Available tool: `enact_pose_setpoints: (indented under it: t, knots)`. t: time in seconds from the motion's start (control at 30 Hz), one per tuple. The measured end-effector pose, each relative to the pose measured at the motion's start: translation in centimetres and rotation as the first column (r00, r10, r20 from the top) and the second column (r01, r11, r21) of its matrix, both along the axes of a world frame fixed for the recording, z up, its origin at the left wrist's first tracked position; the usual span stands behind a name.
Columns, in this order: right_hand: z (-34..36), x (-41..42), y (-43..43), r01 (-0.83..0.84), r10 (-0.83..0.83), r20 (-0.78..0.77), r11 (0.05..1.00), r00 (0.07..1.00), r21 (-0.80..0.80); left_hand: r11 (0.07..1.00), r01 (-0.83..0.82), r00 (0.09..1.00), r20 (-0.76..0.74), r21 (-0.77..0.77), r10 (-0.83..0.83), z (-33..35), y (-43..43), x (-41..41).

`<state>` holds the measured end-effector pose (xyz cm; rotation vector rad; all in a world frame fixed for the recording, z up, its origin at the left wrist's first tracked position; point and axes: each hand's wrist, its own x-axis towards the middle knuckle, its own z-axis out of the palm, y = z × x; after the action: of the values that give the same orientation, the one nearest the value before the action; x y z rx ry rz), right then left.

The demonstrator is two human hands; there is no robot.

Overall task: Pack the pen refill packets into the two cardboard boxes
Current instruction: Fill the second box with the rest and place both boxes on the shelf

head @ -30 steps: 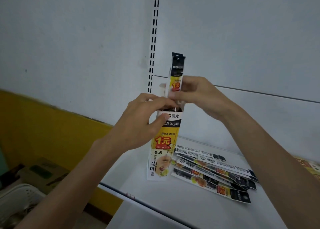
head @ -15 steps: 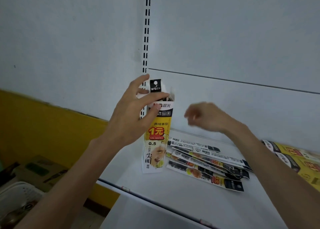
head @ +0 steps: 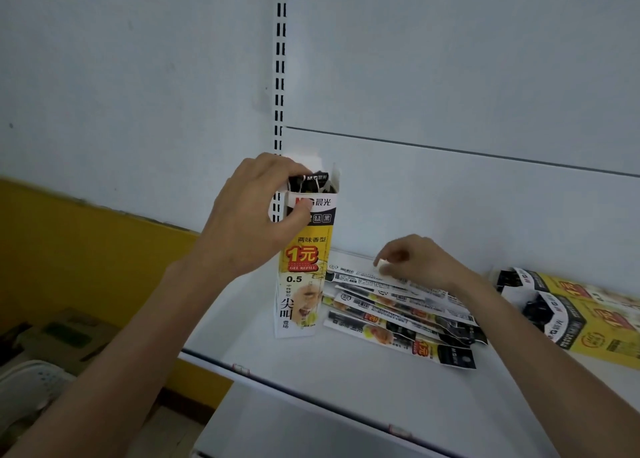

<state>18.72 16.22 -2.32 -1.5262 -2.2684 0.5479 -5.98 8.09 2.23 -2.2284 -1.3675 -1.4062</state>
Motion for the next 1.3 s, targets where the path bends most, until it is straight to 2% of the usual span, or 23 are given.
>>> enact_pose_setpoints:
  t: [0.1,0.17,0.2,0.27,0.33,0.37,0.43,0.53,0.6,0.63,0.73,0.8,0.9,1.03,1.17,1.3]
  knots:
    - [0.5,-0.3,-0.1,0.025,-0.001,-0.189,0.992,0.982,0.122,1.0,0.012,0.999,0.032,-0.001,-0.012,-0.2,0.0,0.0]
    - [0.5,-0.5,0.0,0.023,0.015,-0.258,0.989,0.966,0.144,1.0,0.02,0.999,0.051,-0.018,-0.019,-0.2,0.0,0.1]
    - [0.6,-0.6,-0.1,0.023,0.009,-0.226,0.99,0.974,0.137,1.0,0.022,0.999,0.05,-0.02,-0.021,-0.2,0.0,0.0]
    - [0.8,-0.2,0.0,0.021,-0.021,0.003,0.999,1.0,0.04,0.999,0.027,0.999,0.047,-0.019,-0.026,-0.2,0.1,-0.1]
    - [0.6,0.1,-0.1,0.051,-0.015,0.294,0.992,0.956,-0.117,0.999,0.039,0.998,0.049,-0.019,-0.038,-0.2,0.2,-0.3]
    - [0.3,0.2,-0.1,0.067,-0.006,0.368,0.986,0.93,-0.153,0.999,0.041,0.998,0.048,-0.016,-0.04,-0.3,0.2,-0.3]
    - [-0.2,0.4,-0.1,0.048,-0.004,0.325,0.991,0.946,-0.126,0.999,0.037,0.998,0.045,-0.009,-0.037,-0.5,0.3,-0.2]
    - [-0.1,0.5,0.1,-0.002,0.001,0.082,1.0,0.997,0.011,0.999,0.045,0.998,0.037,-0.001,-0.045,-0.6,0.4,0.0]
    - [0.1,0.5,0.5,0.009,-0.005,-0.043,0.997,0.999,0.079,0.998,0.058,0.998,0.038,-0.007,-0.058,-0.6,0.5,0.1]
    - [0.1,0.5,0.7,0.005,-0.003,-0.02,0.997,1.0,0.071,0.998,0.064,0.997,0.045,-0.013,-0.064,-0.6,0.5,0.1]
    - [-0.7,0.5,1.2,0.021,0.004,0.251,0.995,0.968,-0.096,0.998,0.055,0.997,0.056,-0.022,-0.054,-0.6,0.5,0.2]
    - [-1.1,0.6,1.3,0.043,-0.004,0.291,0.991,0.957,-0.126,0.999,0.041,0.998,0.05,-0.023,-0.04,-0.6,0.4,0.2]
    - [-0.9,0.7,1.4,0.025,-0.01,0.181,0.997,0.983,-0.077,0.999,0.035,0.999,0.04,-0.012,-0.035,-0.5,0.3,-0.1]
    - [0.0,0.7,1.4,-0.043,0.053,0.072,0.99,0.996,-0.133,1.0,0.025,0.999,0.047,0.016,-0.026,-0.6,0.3,-0.2]
    - [0.9,0.4,0.6,-0.107,0.026,-0.243,0.938,0.97,-0.329,0.999,0.015,0.998,0.061,0.038,-0.018,-0.7,0.4,-0.2]
    - [0.9,0.1,0.3,-0.121,-0.087,-0.307,0.792,0.948,-0.599,0.999,0.019,0.999,0.05,0.038,-0.021,-0.4,0.5,-0.3]
